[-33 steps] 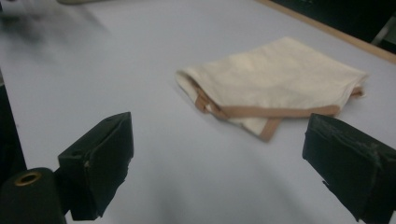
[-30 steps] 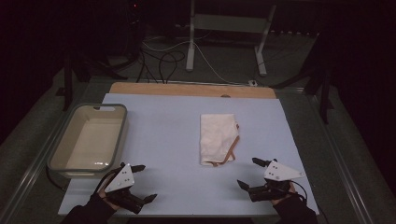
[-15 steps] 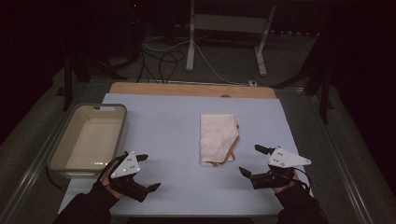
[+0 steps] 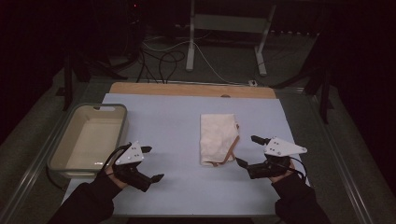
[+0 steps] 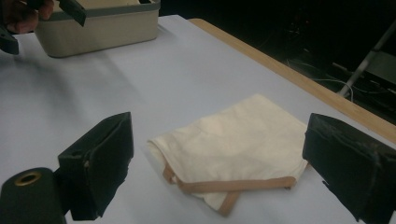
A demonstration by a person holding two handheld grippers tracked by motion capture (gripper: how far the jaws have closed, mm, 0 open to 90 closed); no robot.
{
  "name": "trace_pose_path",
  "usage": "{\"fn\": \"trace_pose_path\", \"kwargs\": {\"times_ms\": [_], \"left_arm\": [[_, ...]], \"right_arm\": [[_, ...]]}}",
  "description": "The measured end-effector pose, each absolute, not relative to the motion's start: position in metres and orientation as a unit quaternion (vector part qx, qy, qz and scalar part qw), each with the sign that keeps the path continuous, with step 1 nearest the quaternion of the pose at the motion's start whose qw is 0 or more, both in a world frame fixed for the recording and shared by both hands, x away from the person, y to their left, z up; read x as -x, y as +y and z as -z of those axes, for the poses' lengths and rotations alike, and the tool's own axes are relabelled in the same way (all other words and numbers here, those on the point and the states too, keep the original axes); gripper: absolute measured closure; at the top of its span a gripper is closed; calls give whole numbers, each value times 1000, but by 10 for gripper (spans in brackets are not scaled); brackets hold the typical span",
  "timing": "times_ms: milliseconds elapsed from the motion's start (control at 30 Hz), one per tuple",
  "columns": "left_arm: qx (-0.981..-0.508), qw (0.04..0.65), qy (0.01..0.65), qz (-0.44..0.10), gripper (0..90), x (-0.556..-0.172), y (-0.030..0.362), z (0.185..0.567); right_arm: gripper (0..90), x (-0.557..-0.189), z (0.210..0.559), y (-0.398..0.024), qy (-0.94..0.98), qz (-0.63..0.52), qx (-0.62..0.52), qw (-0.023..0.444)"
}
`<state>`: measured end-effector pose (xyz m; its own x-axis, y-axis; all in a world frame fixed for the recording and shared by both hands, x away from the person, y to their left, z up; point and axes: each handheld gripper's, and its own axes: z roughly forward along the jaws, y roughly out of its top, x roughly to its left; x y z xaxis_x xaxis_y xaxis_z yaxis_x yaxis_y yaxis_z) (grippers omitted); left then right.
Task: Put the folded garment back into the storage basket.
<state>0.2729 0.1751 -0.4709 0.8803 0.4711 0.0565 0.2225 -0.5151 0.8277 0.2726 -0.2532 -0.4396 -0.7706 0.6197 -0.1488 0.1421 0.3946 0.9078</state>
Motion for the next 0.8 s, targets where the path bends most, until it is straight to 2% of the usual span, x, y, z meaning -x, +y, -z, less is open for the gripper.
{"fn": "trace_pose_path", "kwargs": {"times_ms": [800], "left_arm": [[-861,453,201,-120,7,-311,144,465]], "right_arm": [[91,-320,445,-235,806,-476,-260,238]]}}
